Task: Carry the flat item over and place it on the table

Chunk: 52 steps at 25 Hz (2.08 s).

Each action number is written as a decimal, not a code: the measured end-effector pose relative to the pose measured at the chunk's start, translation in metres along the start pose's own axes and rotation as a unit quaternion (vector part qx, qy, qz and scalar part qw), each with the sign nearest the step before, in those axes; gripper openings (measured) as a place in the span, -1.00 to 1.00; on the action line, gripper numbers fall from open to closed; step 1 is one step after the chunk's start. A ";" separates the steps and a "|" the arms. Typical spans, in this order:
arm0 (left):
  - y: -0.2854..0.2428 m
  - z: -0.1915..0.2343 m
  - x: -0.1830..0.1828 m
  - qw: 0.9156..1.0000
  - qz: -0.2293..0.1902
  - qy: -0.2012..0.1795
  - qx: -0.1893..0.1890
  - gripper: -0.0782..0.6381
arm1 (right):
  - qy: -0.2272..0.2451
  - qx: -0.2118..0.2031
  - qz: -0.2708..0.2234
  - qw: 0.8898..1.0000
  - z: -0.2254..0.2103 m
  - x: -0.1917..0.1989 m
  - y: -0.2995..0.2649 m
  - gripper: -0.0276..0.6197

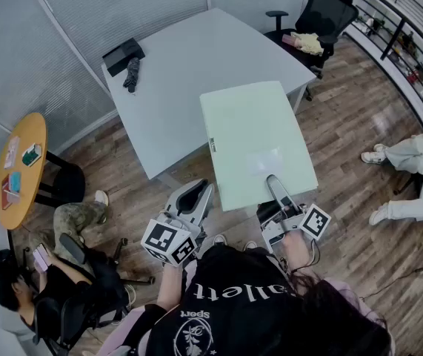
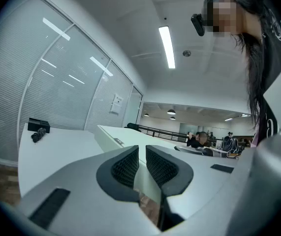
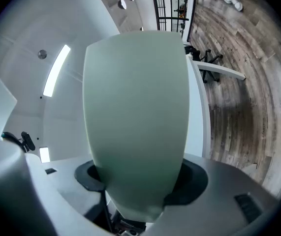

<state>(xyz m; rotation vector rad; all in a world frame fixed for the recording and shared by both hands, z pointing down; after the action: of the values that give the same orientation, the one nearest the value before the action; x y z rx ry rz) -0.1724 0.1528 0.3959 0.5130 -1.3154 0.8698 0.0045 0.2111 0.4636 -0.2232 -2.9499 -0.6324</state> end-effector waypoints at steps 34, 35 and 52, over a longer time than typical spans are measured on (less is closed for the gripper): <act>-0.034 -0.067 0.022 0.999 0.028 -0.022 0.000 -0.61 | -0.009 -0.014 0.007 1.000 0.000 -0.059 0.044 0.00; -0.035 -0.066 0.022 0.999 0.029 -0.023 0.000 -0.61 | -0.010 -0.015 0.006 1.000 -0.001 -0.060 0.044 0.00; -0.131 -0.001 0.007 0.999 0.032 -0.037 0.023 -0.61 | 0.002 0.009 0.000 1.000 -0.054 -0.101 -0.037 0.00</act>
<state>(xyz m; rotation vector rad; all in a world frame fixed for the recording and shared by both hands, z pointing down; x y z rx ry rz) -0.0682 0.0772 0.4210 0.5452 -1.3874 0.9431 0.1022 0.1436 0.4835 -0.2215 -2.9504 -0.6055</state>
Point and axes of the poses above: the fingertips, and each gripper's own axes: y backward along the fingers, z to its left, x out of its underside, the point moved 2 cm from there along y, backward along the fingers, and after that the axes turned 13 degrees about -x, right-handed, at the moved point
